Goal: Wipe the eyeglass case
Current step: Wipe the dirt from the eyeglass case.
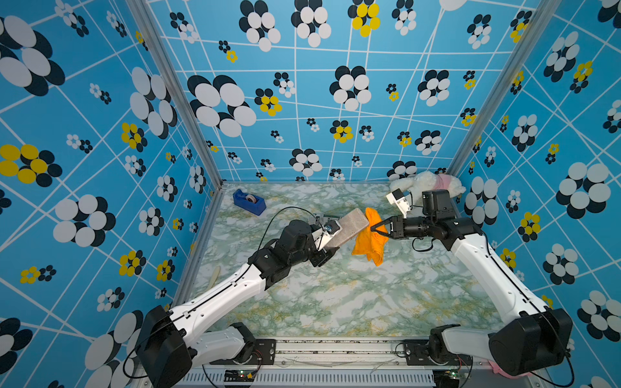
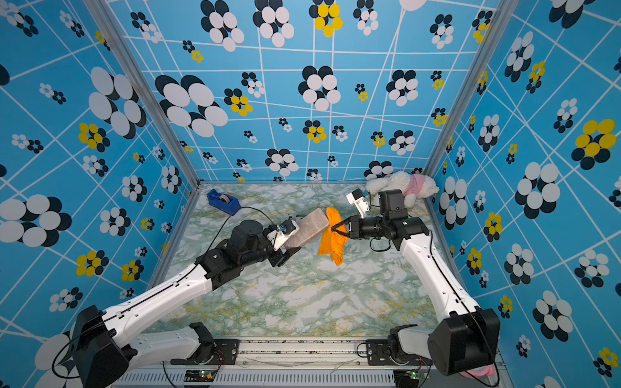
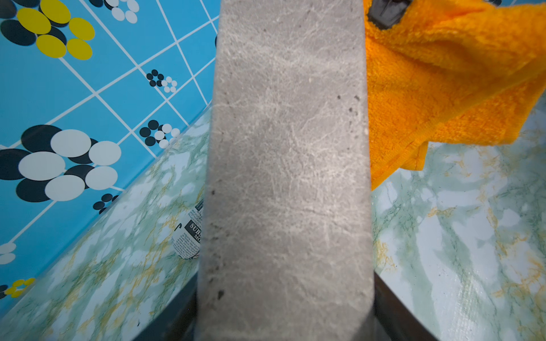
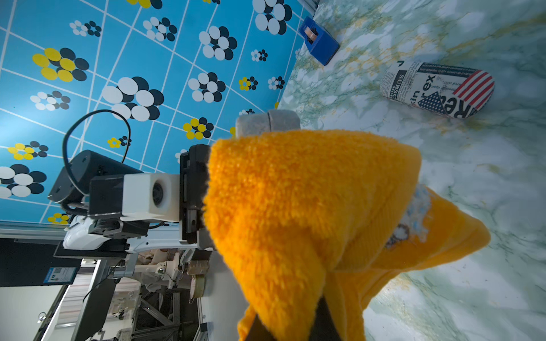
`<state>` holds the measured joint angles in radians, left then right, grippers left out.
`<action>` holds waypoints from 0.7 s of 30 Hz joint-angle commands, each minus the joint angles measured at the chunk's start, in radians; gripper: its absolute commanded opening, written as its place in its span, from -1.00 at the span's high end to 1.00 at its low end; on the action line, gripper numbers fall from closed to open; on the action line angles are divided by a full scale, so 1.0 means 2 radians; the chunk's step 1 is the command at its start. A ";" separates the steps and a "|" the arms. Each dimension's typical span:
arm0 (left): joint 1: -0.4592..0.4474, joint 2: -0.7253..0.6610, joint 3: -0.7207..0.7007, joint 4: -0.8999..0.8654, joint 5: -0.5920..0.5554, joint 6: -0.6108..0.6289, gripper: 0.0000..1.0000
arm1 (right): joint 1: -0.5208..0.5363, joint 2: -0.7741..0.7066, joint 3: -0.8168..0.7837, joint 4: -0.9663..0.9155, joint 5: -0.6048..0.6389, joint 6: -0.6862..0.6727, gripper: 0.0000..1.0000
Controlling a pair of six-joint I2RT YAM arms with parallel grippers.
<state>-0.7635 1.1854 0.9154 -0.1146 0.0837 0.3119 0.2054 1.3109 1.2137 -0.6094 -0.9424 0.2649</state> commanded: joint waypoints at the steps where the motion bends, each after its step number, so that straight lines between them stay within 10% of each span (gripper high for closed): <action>1: -0.033 0.006 0.015 -0.024 0.016 0.046 0.95 | 0.006 0.017 0.025 -0.014 0.003 -0.030 1.00; 11: -0.034 0.016 0.012 -0.024 0.009 0.054 0.96 | 0.011 0.012 0.077 -0.120 0.121 -0.102 1.00; 21: -0.039 0.020 0.018 -0.040 0.028 0.050 0.95 | -0.001 0.032 0.056 -0.078 0.102 -0.079 1.00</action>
<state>-0.8333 1.2179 0.9306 -0.2005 0.1020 0.3977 0.2104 1.3479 1.3407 -0.8169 -0.7105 0.0921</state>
